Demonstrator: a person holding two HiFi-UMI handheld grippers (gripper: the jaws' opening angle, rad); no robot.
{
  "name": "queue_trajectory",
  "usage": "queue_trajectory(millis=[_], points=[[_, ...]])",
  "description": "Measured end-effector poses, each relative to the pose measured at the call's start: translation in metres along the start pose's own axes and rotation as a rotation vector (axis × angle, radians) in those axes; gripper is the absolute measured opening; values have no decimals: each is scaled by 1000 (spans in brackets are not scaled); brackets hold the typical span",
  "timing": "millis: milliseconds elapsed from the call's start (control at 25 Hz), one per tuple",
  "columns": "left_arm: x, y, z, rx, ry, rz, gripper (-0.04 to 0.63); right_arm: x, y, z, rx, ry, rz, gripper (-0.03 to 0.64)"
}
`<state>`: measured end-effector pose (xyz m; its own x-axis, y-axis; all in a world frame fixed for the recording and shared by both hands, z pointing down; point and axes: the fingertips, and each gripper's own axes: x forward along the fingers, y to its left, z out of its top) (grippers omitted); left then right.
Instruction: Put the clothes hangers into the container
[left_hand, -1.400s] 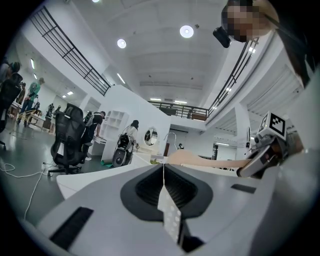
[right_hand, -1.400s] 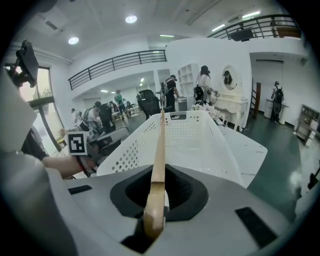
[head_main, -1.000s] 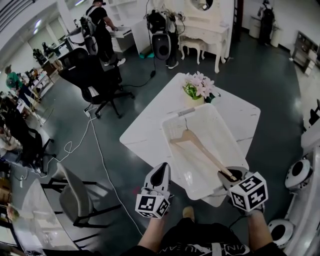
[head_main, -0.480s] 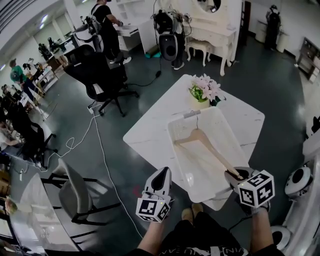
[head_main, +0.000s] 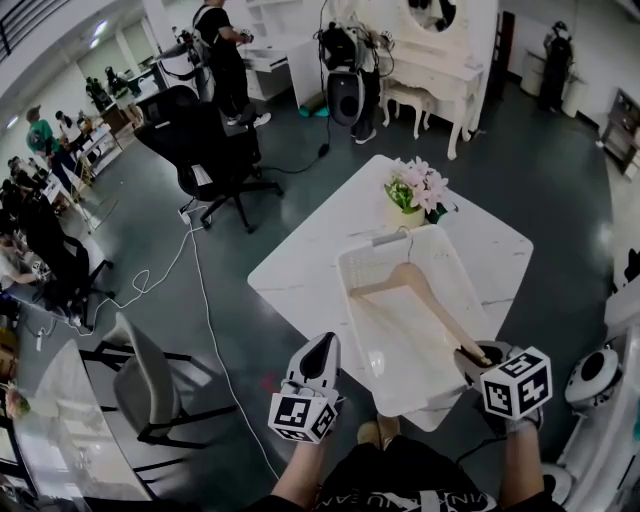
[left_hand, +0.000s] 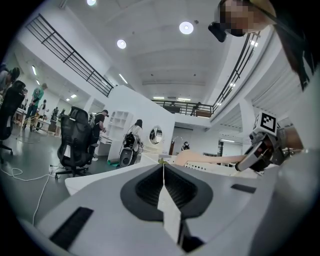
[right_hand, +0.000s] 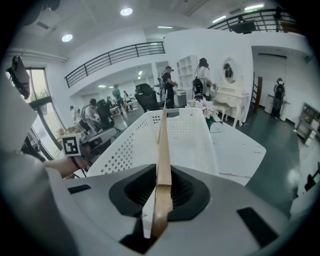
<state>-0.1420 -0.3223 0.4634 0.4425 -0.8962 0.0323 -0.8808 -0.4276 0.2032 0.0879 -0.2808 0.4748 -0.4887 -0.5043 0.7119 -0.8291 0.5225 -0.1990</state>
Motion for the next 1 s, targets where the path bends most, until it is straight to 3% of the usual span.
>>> queue_trajectory(millis=[560, 1000], points=[[19, -6, -10, -18, 25, -33, 9, -2, -9, -1, 14, 13, -9, 58], [19, -3, -11, -13, 32, -27, 9, -1, -12, -2, -29, 18, -69, 84]])
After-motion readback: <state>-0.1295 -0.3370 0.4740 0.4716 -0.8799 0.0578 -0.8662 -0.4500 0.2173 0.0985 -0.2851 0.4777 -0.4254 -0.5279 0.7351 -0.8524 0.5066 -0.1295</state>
